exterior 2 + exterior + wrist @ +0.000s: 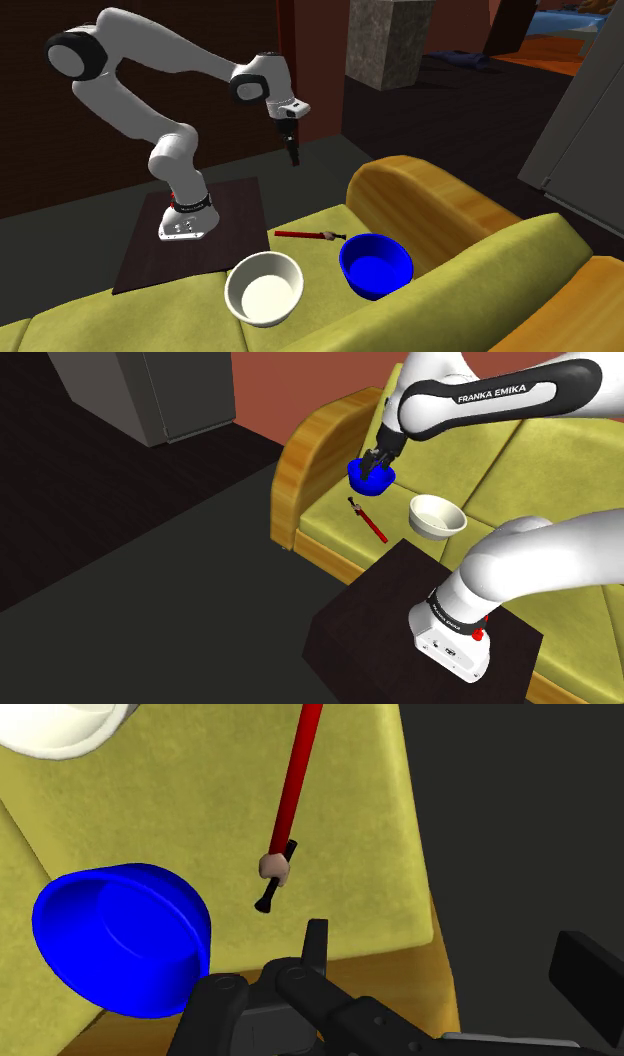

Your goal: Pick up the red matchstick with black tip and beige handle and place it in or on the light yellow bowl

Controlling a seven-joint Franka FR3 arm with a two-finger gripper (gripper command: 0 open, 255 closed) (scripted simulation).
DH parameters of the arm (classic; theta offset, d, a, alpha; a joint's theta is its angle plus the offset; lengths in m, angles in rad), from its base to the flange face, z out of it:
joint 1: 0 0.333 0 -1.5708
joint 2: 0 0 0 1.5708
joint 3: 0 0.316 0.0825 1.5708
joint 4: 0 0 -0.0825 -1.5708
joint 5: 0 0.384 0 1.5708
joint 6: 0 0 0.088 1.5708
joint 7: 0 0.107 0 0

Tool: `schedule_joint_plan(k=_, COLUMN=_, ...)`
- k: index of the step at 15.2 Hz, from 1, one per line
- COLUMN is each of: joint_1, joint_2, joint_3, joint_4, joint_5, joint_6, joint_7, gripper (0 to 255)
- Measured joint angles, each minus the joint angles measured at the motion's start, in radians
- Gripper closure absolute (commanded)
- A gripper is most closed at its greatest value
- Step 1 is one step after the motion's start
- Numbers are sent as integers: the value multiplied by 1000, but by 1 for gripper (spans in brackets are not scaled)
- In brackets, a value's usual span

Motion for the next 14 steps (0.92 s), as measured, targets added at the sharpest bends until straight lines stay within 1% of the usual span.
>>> schedule_joint_plan(k=4, joint_1=-40, joint_2=101, joint_3=-13, joint_4=-65, joint_5=-27, joint_6=161, joint_7=30, gripper=0)
schedule_joint_plan(k=7, joint_1=-77, joint_2=186, joint_3=-31, joint_4=-80, joint_5=-52, joint_6=260, joint_7=42, gripper=0)
schedule_joint_plan(k=11, joint_1=-128, joint_2=358, joint_3=-44, joint_4=-89, joint_5=-94, joint_6=437, joint_7=80, gripper=0)
schedule_joint_plan(k=14, joint_1=-164, joint_2=491, joint_3=-47, joint_4=-67, joint_5=-134, joint_6=545, joint_7=126, gripper=0)
